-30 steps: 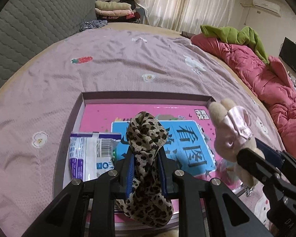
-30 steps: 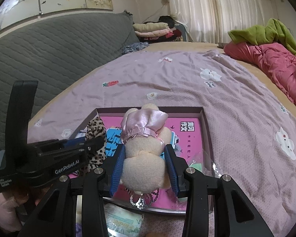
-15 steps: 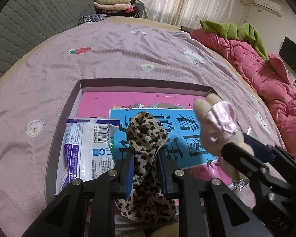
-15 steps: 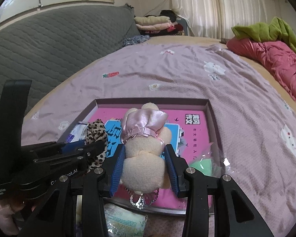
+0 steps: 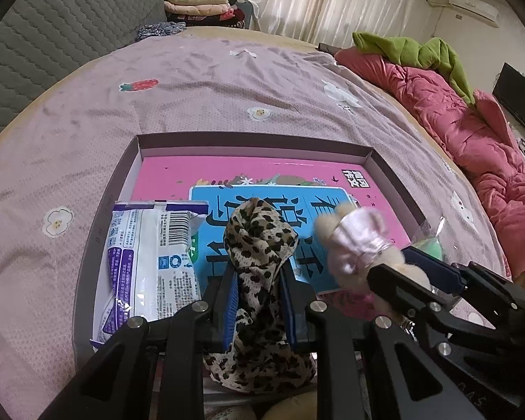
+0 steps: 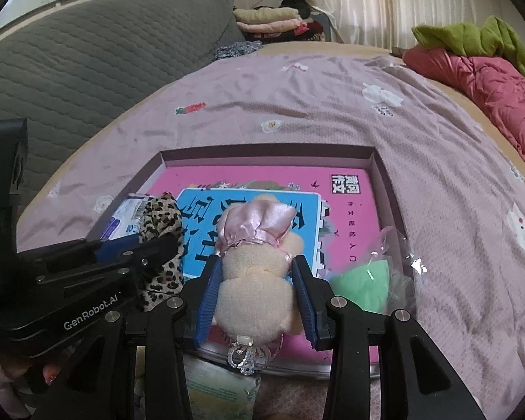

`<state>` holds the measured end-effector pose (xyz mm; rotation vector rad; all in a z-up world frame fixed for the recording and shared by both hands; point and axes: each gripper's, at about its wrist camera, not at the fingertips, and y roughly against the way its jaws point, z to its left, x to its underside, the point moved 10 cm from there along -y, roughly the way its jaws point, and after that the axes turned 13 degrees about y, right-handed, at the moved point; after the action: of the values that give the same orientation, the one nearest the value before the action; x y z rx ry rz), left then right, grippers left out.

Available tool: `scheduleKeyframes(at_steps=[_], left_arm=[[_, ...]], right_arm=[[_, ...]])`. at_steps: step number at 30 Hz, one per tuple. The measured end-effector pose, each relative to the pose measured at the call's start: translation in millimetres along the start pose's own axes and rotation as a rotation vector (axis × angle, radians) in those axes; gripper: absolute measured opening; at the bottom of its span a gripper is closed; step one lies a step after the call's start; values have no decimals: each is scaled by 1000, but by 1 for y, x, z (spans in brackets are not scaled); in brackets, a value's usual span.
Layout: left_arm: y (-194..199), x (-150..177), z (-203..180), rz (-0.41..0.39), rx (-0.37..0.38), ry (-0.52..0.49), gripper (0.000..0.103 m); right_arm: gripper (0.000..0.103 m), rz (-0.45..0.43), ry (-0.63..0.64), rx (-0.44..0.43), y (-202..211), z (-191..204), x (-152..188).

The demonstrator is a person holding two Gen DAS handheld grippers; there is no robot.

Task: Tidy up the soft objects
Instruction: 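Open the right tool to drop the pink-dress bear while the left tool releases the leopard cloth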

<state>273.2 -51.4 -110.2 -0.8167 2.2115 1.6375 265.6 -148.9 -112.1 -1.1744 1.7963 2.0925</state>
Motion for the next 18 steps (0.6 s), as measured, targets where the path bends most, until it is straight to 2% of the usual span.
scheduleKeyframes(at_steps=[14,18], left_arm=[[-4,5,-2,21,-3,-9,22],[-4,5,-2,20,-3,-9,22]], right_arm=[[44,23,3,17,-6,-3,5],[50,27,-2,12,-5,-3,4]])
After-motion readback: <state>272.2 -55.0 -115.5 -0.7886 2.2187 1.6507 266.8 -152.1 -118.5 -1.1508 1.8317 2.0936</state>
